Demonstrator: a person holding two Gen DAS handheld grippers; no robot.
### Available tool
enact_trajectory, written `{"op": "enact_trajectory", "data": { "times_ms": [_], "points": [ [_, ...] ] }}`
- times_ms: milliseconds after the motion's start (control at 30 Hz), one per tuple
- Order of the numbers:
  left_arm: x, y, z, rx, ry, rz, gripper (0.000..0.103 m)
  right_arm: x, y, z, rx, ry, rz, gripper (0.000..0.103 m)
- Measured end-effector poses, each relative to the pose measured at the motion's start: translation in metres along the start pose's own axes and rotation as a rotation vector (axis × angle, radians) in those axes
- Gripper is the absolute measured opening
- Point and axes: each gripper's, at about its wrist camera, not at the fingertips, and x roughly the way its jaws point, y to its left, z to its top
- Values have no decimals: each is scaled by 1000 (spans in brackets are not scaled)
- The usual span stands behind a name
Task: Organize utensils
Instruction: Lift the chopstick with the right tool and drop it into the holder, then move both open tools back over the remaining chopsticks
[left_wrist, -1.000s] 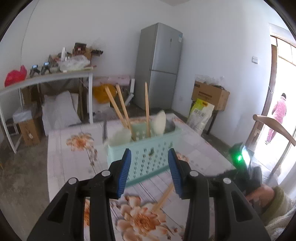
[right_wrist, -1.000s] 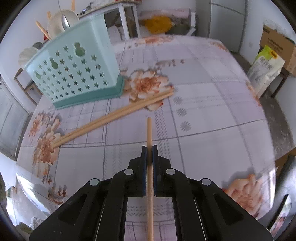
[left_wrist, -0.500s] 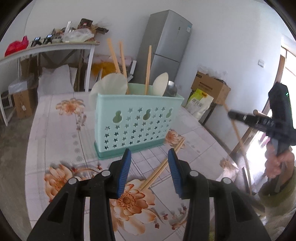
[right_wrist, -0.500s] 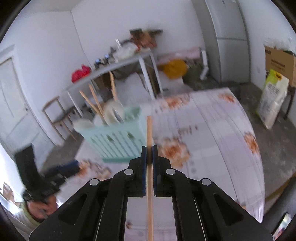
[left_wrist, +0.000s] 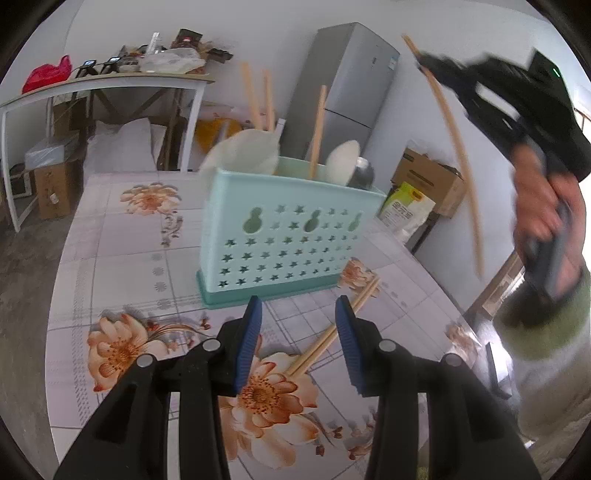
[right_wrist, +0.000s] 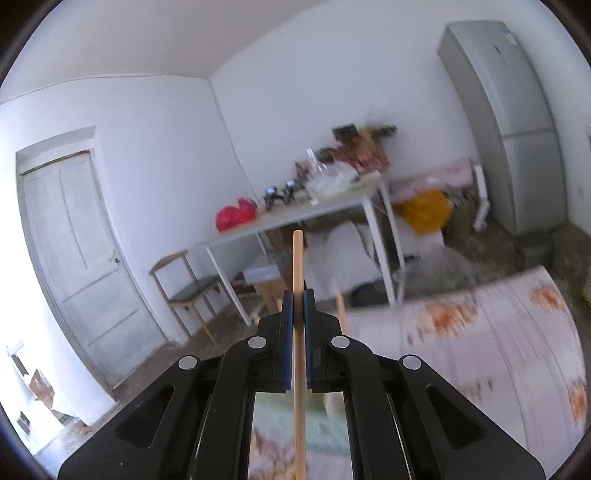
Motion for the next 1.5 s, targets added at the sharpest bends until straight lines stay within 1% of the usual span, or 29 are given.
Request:
{"op": "enact_trajectory", "data": {
  "times_ms": [33, 133, 233, 333, 433, 533, 667, 733, 900, 1033, 1067, 1133, 1167, 1200, 1300, 1400, 1500],
  "points": [
    [0, 3, -1, -8, -1, 5, 40, 15, 4, 6, -22, -18, -3, 4],
    [-2, 13, -2, -24, -2, 24, 40, 42, 9, 17, -61, -55, -4, 4],
    [-3, 23, -3, -43, 2, 41, 40, 55, 10, 21, -69, -84, -1, 4],
    [-2, 31, -4, -57, 4, 52, 40, 72, 5, 22, -73, -112, -29, 4],
    [-1, 36, -4, -68, 4, 52, 40, 78, -3, 17, -72, -128, -75, 4],
    [0, 37, -5, -69, 5, 50, 40, 83, -11, 10, -65, -125, -110, 4],
    [2, 39, -5, -69, 7, 51, 40, 85, -17, 5, -54, -124, -136, 4],
    [2, 40, -5, -71, 8, 53, 40, 84, -16, 4, -69, -125, -144, 4],
    [2, 40, -5, -76, 7, 57, 40, 82, -7, -1, -119, -108, -130, 4],
    [1, 39, -5, -77, 7, 56, 40, 72, -2, -16, -172, -59, -101, 4],
    [1, 39, -5, -76, 8, 55, 40, 66, -3, -22, -181, -41, -91, 6],
    [1, 37, -6, -70, 11, 53, 40, 57, -5, -28, -185, -13, -80, 16],
    [1, 37, -6, -67, 12, 52, 40, 52, -7, -30, -183, 5, -76, 29],
    [1, 36, -6, -64, 14, 52, 40, 44, -9, -32, -179, 12, -76, 38],
    [2, 34, -6, -55, 19, 54, 42, 17, -14, -36, -170, 11, -88, 47],
    [2, 31, -6, -43, 20, 57, 44, -10, -25, -40, -121, 10, -106, 49],
    [5, 27, -7, -31, 28, 61, 46, -34, -42, -49, -30, 22, -118, 51]
  ]
}}
